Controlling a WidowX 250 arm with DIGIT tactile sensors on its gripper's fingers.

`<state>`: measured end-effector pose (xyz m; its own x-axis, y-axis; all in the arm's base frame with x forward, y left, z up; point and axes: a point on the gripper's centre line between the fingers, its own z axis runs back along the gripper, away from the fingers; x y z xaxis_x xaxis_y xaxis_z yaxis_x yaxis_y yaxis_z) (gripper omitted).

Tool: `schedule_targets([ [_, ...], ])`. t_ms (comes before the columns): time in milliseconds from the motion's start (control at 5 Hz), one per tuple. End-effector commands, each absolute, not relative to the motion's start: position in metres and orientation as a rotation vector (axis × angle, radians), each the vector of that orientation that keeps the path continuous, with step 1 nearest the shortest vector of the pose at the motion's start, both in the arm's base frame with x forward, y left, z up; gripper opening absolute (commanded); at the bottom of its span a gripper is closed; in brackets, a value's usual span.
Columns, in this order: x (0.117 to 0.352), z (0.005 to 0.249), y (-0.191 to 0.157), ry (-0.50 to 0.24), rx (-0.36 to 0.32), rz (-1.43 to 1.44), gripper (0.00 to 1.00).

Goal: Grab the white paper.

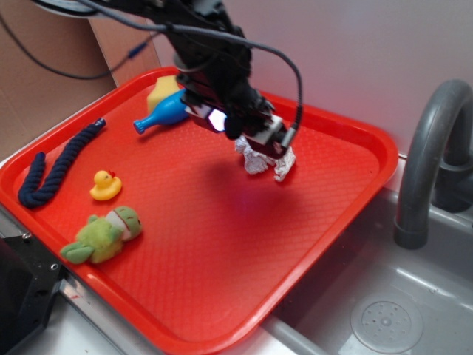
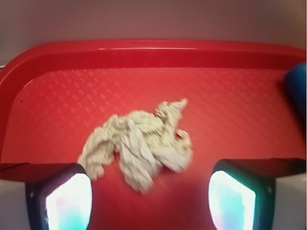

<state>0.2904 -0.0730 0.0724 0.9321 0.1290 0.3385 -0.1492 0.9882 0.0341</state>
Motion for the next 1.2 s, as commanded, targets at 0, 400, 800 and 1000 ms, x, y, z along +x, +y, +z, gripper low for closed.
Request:
schedule_targets([
  [0, 0.322, 0.063, -0.082, -0.374, 0.008, 0.199, 1.0],
  [400, 0.316, 0.052, -0.072, -0.325, -0.028, 0.249, 0.0],
  [800, 0.289, 0.11, -0.041, -0.247, 0.067, 0.282, 0.0],
  [1000, 0.281, 0.142, -0.035, -0.195, 0.141, 0.277, 0.0],
])
